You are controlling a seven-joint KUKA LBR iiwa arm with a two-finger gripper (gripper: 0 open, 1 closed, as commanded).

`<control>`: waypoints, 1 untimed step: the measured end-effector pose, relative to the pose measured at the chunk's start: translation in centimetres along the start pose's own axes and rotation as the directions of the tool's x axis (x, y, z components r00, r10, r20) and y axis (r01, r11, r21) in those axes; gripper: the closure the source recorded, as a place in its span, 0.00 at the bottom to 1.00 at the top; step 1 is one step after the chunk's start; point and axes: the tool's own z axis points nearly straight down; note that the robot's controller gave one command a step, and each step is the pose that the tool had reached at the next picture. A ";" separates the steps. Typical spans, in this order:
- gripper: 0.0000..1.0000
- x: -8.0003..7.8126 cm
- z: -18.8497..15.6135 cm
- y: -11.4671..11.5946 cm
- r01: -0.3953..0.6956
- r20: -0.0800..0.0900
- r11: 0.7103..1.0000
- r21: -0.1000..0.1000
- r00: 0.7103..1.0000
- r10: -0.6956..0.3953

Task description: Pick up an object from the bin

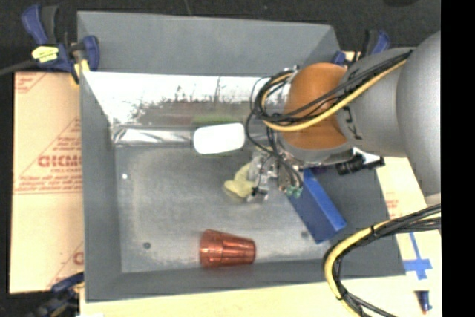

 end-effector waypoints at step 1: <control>1.00 0.0 0.0 0.0 0.000 0.000 1.000 0.000 1.000 0.000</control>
Offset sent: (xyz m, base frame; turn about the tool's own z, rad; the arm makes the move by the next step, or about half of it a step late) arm 0.0060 0.0074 -0.0177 -0.1446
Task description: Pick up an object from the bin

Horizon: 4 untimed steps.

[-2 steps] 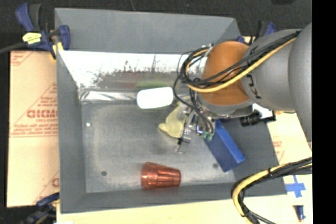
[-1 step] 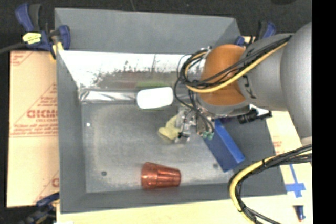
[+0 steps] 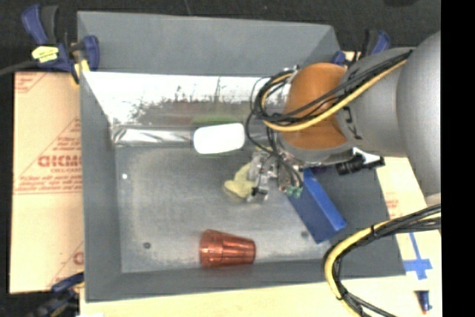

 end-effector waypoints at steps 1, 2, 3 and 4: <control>1.00 -0.2 0.4 0.2 0.044 0.002 0.999 0.001 0.999 -0.044; 1.00 -0.6 1.0 0.7 0.194 0.005 0.981 0.004 0.981 -0.194; 1.00 -0.8 1.1 1.1 0.314 0.011 0.949 0.008 0.949 -0.314; 1.00 -0.7 -6.9 2.1 0.322 0.003 0.947 0.003 0.947 -0.322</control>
Offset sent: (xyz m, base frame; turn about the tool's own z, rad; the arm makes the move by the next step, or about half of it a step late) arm 0.0041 0.0103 -0.0167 -0.2044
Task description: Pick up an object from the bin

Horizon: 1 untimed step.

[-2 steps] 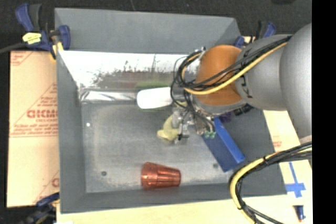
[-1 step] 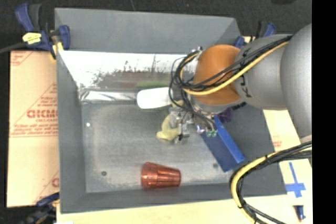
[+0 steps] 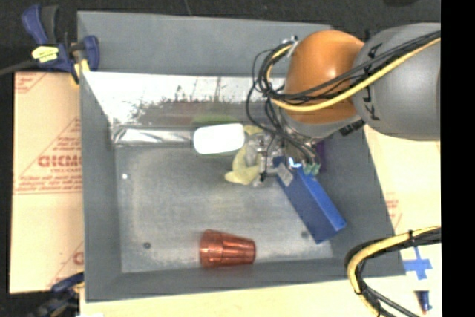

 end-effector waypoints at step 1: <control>1.00 -0.6 -5.4 0.9 0.128 0.001 0.992 0.002 0.992 -0.128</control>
Offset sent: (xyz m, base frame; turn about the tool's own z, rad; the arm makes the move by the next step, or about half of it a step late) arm 0.0667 0.0086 -0.0872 -0.4057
